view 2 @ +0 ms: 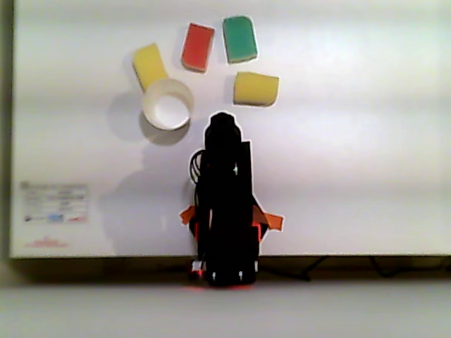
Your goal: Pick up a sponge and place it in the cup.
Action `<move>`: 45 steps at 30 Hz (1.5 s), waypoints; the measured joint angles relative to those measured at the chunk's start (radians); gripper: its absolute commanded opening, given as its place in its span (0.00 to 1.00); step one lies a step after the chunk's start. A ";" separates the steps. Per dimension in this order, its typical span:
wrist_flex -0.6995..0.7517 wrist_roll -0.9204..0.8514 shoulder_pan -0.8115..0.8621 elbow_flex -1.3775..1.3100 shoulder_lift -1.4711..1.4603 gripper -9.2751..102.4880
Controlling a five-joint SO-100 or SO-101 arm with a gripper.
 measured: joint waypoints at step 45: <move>0.011 0.067 0.012 -0.072 -0.031 0.08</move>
